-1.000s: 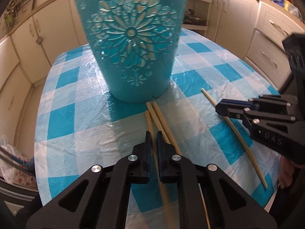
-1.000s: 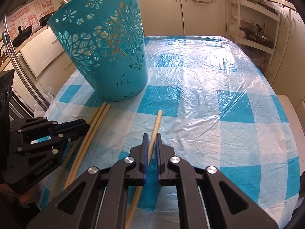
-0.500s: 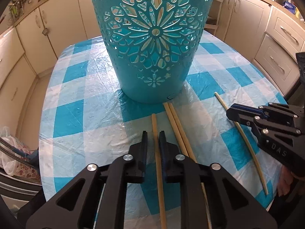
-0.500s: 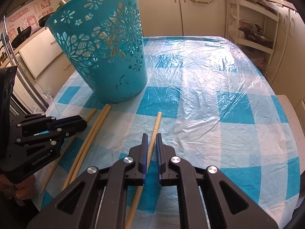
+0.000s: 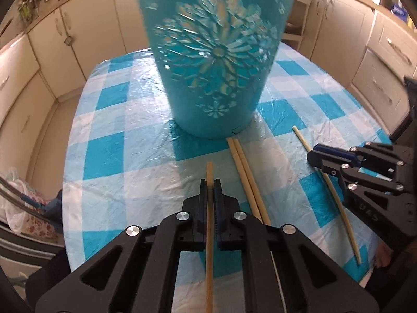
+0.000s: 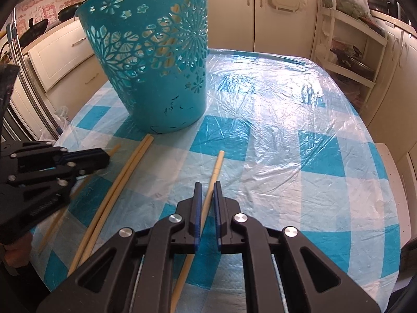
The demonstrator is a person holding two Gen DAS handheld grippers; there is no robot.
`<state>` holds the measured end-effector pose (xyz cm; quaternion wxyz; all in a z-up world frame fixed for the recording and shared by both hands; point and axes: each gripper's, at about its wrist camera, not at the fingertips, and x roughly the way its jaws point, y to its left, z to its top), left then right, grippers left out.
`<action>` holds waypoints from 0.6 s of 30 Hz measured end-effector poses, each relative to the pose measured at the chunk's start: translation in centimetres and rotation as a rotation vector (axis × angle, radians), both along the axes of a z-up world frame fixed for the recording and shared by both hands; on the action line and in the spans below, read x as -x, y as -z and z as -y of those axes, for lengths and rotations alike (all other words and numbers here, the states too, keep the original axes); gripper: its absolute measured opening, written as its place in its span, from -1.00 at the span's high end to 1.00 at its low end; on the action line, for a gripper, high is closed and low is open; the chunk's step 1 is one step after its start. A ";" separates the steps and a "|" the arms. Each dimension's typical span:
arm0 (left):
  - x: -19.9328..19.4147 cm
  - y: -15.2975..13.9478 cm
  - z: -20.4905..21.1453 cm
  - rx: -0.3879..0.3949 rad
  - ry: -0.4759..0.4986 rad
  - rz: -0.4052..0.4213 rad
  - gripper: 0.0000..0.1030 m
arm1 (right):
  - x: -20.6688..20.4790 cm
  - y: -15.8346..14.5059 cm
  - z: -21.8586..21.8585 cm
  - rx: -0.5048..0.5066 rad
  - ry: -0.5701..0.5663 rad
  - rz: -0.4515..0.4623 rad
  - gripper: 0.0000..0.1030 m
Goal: Organize utensils
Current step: 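Lift the chopstick with the left tool over the basket and release it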
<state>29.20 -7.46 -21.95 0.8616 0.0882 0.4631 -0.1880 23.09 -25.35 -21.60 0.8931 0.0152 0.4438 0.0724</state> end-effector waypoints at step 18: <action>1.3 -18.1 -4.2 0.452 -0.108 0.392 0.91 | 0.0 -0.1 -0.2 -0.009 -0.012 0.003 0.72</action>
